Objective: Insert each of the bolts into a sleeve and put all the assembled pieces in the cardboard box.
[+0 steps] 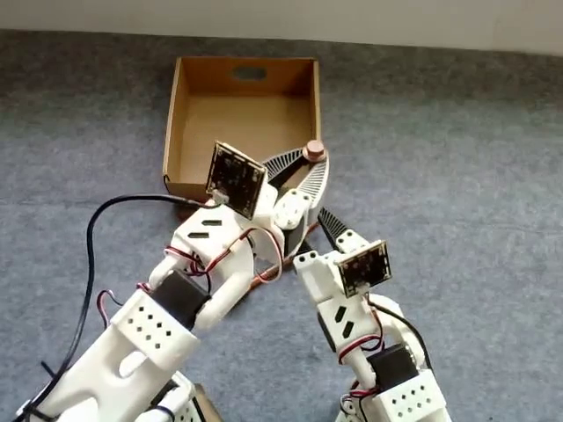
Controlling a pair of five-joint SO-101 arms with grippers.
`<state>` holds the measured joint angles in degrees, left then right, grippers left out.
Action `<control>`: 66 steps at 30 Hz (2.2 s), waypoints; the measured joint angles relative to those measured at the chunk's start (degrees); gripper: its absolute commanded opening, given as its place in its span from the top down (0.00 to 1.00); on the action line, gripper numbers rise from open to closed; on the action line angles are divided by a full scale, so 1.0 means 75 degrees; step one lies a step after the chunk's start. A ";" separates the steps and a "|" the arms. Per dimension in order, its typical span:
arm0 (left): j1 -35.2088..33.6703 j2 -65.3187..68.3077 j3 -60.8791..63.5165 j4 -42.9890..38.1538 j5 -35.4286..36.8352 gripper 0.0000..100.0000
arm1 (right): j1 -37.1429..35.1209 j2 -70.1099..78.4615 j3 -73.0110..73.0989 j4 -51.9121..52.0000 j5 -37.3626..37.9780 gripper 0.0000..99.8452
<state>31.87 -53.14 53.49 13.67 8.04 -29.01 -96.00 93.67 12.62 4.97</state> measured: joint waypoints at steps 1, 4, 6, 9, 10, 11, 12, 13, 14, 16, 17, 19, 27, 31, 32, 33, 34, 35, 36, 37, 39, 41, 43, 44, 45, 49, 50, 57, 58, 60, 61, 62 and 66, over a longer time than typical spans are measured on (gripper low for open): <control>0.0000 -0.0129 0.0000 0.0023 -0.0035 0.99 | 0.0000 0.0000 -0.0012 0.0000 0.0000 0.99; -0.0012 -0.0527 0.0000 0.0070 -0.0059 0.99 | 0.0047 0.0000 -0.0012 0.0000 0.0000 0.99; -0.0035 -0.0692 0.0000 0.0082 -0.0059 0.99 | 0.0012 0.0000 -0.0012 0.0000 0.0000 0.99; -0.0012 -0.0774 0.0000 0.0082 -0.0059 0.99 | 0.0047 0.0000 -0.0012 0.0000 0.0000 0.99; -0.0012 -0.0774 0.0000 0.0082 -0.0059 0.99 | 0.0047 0.0000 -0.0012 0.0000 0.0000 0.99; -0.0012 -0.0774 0.0000 0.0082 -0.0059 0.99 | 0.0047 0.0000 -0.0012 0.0000 0.0000 0.99; -0.0012 -0.0774 0.0000 0.0082 -0.0059 0.99 | 0.0047 0.0000 -0.0012 0.0000 0.0000 0.99; -0.0012 -0.0774 0.0000 0.0082 -0.0059 0.99 | 0.0047 0.0000 -0.0012 0.0000 0.0000 0.99; -0.0012 -0.0774 0.0000 0.0082 -0.0059 0.99 | 0.0047 0.0000 -0.0012 0.0000 0.0000 0.99; -0.0012 -0.0774 0.0000 0.0082 -0.0059 0.99 | 0.0047 0.0000 -0.0012 0.0000 0.0000 0.99; -0.0012 -0.0774 0.0000 0.0082 -0.0059 0.99 | 0.0047 0.0000 -0.0012 0.0000 0.0000 0.99; -0.0012 -0.0774 0.0012 0.0082 -0.0059 0.99 | 0.0047 0.0000 -0.0012 0.0000 0.0000 0.99; -0.0176 -0.0774 0.0152 0.0082 -0.0059 0.99 | 0.0047 0.0000 -0.0012 0.0000 0.0000 0.99; -0.0234 -0.0774 0.0164 0.0082 -0.0059 0.99 | 0.0047 0.0000 -0.0012 0.0000 0.0000 0.99; -0.0223 -0.0774 0.0164 0.0082 -0.0059 0.99 | 0.0047 0.0000 -0.0012 0.0000 0.0000 0.99; -0.0223 -0.0774 0.0164 0.0082 -0.0059 0.99 | 0.0047 0.0000 -0.0012 0.0000 0.0000 0.99; -0.0211 -0.0774 0.0164 0.0082 -0.0059 0.99 | 0.0047 0.0000 -0.0012 0.0000 0.0000 0.99; -0.0211 -0.0774 0.0234 0.0082 -0.0059 0.99 | 0.0047 0.0000 -0.0012 0.0000 0.0000 0.99; -0.0211 -0.0774 0.0293 0.0082 -0.0059 0.99 | 0.0047 0.0000 -0.0012 0.0000 0.0000 0.99; -0.0211 -0.0774 0.0340 0.0082 -0.0059 0.99 | 0.0047 0.0000 -0.0012 0.0000 0.0000 0.99; -0.0223 -0.0774 0.0399 0.0082 -0.0070 0.99 | 0.0047 0.0000 -0.0012 0.0000 0.0000 0.99; -0.0223 -0.0774 0.0410 0.0082 -0.0070 0.99 | 0.0047 0.0000 -0.0012 0.0000 0.0000 0.99; -0.0223 -0.0774 0.0410 0.0082 -0.0070 0.99 | 0.0047 0.0000 -0.0012 0.0000 0.0000 0.99; -0.0211 -0.0774 0.0410 0.0082 -0.0070 0.99 | 0.0047 0.0000 -0.0012 0.0000 0.0000 0.99; -0.0211 -0.0774 0.0410 0.0082 -0.0070 0.99 | 0.0047 0.0000 -0.0012 0.0000 0.0000 0.99; -0.0211 -0.0774 0.0410 0.0082 -0.0070 0.99 | 0.0047 0.0000 -0.0012 0.0000 0.0000 0.99; -0.0211 -0.0774 0.0410 0.0082 -0.0070 0.99 | 0.0047 0.0000 -0.0012 0.0000 0.0000 0.99; 0.0094 -0.0774 0.0410 0.0082 -0.0082 0.99 | 0.0059 0.0000 -0.0012 0.0000 0.0000 0.99; 0.0105 -0.0774 0.0410 0.0082 -0.0082 0.99 | 0.0070 0.0000 -0.0012 0.0000 0.0000 0.99; 0.0082 -0.0774 0.0410 0.0082 -0.0070 0.99 | 0.0059 0.0000 -0.0012 0.0000 0.0000 0.99; 0.0082 -0.0774 0.0410 0.0082 -0.0070 0.99 | 0.0059 0.0000 -0.0012 0.0000 0.0000 0.99; 0.0082 -0.0774 0.0410 0.0082 -0.0082 0.99 | 0.0059 0.0000 -0.0012 0.0000 0.0000 0.99; 0.0082 -0.0774 0.0410 0.0082 -0.0070 0.99 | 0.0059 0.0000 -0.0012 0.0000 0.0000 0.99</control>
<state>32.48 -58.95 56.57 14.29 7.52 -28.57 -96.00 93.58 12.62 4.97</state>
